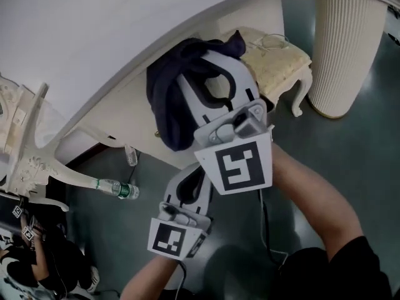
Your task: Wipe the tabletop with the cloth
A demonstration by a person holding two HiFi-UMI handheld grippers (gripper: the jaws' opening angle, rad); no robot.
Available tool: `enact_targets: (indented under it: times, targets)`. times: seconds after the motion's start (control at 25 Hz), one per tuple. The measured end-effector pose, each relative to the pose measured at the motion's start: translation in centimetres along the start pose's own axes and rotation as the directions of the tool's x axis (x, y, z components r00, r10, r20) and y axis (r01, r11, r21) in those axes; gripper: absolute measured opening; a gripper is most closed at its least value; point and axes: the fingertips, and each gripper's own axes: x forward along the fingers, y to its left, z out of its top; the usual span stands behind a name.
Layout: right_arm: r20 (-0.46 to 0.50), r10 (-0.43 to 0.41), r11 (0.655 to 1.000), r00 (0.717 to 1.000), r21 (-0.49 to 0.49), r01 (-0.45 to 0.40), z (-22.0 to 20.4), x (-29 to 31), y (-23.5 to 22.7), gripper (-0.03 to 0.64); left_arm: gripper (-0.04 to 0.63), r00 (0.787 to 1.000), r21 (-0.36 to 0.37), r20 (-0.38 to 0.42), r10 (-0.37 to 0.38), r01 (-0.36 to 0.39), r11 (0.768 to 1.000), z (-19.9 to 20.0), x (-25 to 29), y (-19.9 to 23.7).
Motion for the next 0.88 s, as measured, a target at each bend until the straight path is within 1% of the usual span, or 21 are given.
enact_targets:
  times: [0.08,0.12,0.2,0.32,0.48,0.56,0.6,0.68,0.72,0.8,0.88]
  targets:
    - [0.025,-0.010,0.998,1.000,0.063,0.008,-1.4,-0.6,-0.6,0.054,0.003,0.999,-0.024,-0.048,0.012,-0.013,1.000,-1.4,1.1,-0.4]
    - [0.023,-0.012,0.996,1.000,0.091,0.010,-2.3,-1.1,-0.8,0.054,0.003,0.997,-0.033,-0.080,0.011,-0.014,0.999,-2.2,1.5,-0.7]
    - [0.020,-0.016,0.987,1.000,0.161,0.012,-3.8,-2.2,-0.5,0.054,0.003,0.991,-0.031,-0.136,-0.001,-0.004,1.000,-3.7,1.7,-1.2]
    - [0.019,-0.048,0.969,0.999,0.242,0.042,-6.0,-3.6,-0.3,0.054,0.003,0.979,-0.020,-0.196,-0.055,0.052,0.998,-5.9,1.9,-1.6]
    - [-0.045,-0.063,0.949,0.997,0.306,0.073,-10.2,-6.1,1.1,0.054,0.003,0.958,-0.032,-0.254,-0.134,0.130,0.991,-10.9,1.4,-1.5]
    - [-0.101,-0.060,0.942,0.993,0.325,0.090,-13.1,-7.8,2.1,0.054,0.003,0.949,-0.039,-0.273,-0.158,0.153,0.987,-13.5,1.1,-1.4]
    - [-0.151,-0.057,0.941,0.987,0.323,0.103,-14.9,-8.8,2.7,0.054,0.003,0.946,-0.040,-0.280,-0.165,0.161,0.986,-14.7,1.1,-1.3]
    - [-0.261,-0.064,0.943,0.963,0.300,0.144,-18.5,-10.6,3.9,0.054,0.003,0.938,-0.046,-0.297,-0.178,0.172,0.984,-16.9,1.1,-1.0]
    - [-0.299,-0.076,0.943,0.951,0.290,0.166,-19.8,-11.5,4.7,0.052,0.003,0.933,-0.055,-0.308,-0.185,0.177,0.983,-17.8,1.0,-0.8]
    - [-0.337,-0.086,0.938,0.937,0.288,0.190,-21.6,-13.0,6.2,0.052,0.003,0.924,-0.060,-0.329,-0.193,0.184,0.981,-19.3,0.7,-0.9]
    - [-0.361,-0.076,0.933,0.930,0.302,0.194,-23.4,-14.6,7.4,0.052,0.003,0.919,-0.043,-0.340,-0.201,0.198,0.979,-20.1,0.7,-1.4]
